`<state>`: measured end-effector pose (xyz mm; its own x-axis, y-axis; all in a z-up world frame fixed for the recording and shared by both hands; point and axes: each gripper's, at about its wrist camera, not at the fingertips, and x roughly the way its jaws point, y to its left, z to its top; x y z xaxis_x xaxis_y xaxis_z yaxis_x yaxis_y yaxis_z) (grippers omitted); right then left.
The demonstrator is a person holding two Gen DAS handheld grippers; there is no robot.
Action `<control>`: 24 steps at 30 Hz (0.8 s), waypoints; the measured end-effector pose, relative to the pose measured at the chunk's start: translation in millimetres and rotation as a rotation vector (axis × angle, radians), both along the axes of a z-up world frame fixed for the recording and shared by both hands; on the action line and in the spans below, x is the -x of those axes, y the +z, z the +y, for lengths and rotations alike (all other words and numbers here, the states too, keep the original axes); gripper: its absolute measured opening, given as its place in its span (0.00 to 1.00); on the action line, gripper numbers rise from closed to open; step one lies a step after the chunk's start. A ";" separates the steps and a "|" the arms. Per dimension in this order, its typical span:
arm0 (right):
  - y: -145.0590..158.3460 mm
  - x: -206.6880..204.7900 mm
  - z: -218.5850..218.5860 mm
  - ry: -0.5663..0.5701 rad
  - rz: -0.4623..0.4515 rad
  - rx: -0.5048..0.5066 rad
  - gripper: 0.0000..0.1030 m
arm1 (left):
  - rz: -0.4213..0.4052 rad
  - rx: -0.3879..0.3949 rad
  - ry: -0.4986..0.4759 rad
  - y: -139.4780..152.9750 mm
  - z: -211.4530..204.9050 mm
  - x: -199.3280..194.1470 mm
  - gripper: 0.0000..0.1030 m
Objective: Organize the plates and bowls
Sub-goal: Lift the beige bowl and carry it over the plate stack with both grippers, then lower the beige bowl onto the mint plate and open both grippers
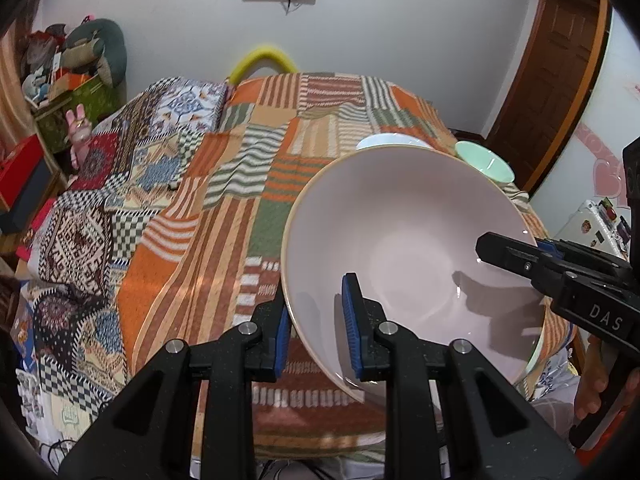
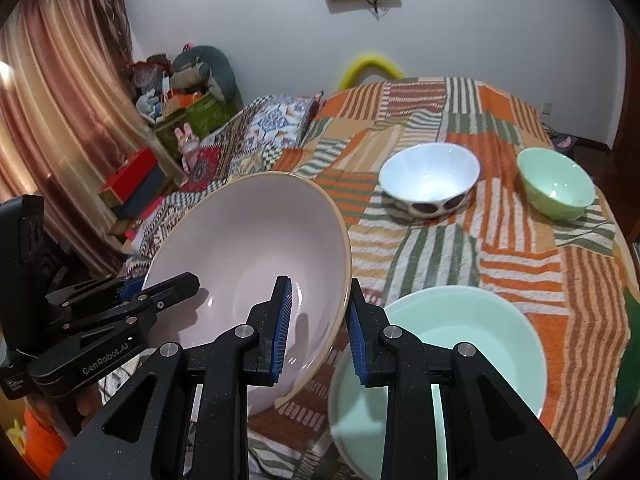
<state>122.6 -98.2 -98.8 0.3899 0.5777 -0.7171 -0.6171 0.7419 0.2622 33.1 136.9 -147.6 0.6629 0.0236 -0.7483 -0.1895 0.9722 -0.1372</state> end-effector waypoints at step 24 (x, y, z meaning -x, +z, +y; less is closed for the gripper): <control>-62.6 7.7 45.8 0.087 0.137 0.166 0.24 | 0.157 0.089 0.074 -79.6 33.4 12.9 0.22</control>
